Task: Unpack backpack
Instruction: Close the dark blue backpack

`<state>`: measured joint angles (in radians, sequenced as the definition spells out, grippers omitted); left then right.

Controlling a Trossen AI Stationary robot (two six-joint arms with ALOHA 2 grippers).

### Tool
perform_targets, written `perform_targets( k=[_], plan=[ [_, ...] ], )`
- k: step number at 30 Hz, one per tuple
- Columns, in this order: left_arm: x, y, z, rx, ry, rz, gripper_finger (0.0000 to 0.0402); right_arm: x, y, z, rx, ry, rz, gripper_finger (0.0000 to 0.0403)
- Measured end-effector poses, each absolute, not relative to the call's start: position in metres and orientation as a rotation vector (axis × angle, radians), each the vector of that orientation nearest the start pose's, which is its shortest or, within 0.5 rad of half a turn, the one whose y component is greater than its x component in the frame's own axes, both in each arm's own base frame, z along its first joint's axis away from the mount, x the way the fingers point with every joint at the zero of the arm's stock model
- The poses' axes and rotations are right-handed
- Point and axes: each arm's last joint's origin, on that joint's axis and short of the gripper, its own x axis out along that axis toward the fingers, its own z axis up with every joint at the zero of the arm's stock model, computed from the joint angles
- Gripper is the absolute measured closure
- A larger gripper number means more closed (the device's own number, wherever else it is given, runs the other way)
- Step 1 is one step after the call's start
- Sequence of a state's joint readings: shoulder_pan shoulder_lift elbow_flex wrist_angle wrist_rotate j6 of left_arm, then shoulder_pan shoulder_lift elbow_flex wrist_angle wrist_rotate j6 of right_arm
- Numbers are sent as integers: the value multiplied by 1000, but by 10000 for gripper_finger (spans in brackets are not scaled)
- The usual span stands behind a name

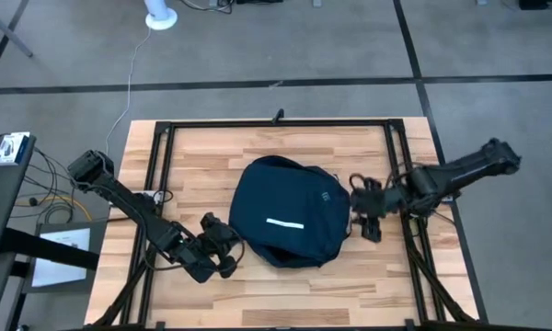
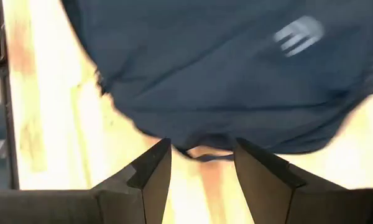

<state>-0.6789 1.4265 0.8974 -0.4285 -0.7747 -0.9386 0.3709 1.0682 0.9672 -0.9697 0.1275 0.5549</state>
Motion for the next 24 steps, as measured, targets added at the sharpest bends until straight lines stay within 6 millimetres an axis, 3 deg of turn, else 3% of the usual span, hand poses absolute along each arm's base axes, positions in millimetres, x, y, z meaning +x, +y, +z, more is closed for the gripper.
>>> perform_targets(
  k=[5,11,17,24],
  plan=[
    [228,-156,221,-146,614,359,402,176,88,273,312,971,-72,239],
    [243,-129,220,-76,647,420,402,183,106,272,300,645,-158,240],
    [260,-113,229,177,570,447,388,198,98,278,246,308,-375,240],
    [261,-106,230,259,592,469,382,210,86,277,349,220,-473,240]
  ],
)
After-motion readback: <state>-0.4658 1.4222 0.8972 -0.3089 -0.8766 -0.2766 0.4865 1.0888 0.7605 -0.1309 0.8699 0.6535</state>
